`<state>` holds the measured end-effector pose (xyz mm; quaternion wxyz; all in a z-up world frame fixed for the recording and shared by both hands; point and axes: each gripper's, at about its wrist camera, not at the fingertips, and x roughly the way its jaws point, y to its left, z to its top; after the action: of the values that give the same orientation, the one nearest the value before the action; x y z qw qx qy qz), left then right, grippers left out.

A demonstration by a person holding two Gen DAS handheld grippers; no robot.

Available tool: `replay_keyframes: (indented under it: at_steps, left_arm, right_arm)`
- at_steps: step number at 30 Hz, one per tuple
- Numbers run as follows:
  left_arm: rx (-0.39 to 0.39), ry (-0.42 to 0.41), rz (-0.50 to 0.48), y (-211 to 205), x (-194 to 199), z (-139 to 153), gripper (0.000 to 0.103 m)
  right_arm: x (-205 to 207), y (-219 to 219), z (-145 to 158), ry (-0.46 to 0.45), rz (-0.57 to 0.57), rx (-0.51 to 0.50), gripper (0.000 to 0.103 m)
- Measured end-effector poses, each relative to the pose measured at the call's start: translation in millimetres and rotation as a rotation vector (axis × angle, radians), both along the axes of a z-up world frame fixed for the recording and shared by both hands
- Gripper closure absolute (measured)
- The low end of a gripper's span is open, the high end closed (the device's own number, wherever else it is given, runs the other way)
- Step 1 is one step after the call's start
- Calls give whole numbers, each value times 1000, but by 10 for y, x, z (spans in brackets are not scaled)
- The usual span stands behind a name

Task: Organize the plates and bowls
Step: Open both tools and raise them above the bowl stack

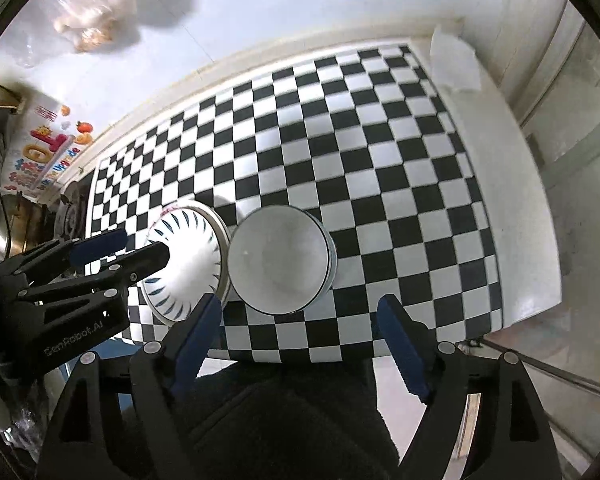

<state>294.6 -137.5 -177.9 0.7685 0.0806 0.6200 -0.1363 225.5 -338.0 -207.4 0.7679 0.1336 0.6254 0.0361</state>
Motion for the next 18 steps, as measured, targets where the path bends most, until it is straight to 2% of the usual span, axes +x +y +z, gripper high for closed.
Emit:
replay_keyframes:
  at_steps: [10,18]
  left_arm:
    - [-26,-131,19,106,-296,601,48]
    - [-50,-155,15,196,-475,856,48]
  right_arm:
    - [-280,40,683,-125,-8,-67,19]
    - [-405,85,894,-158,-3,-83,19]
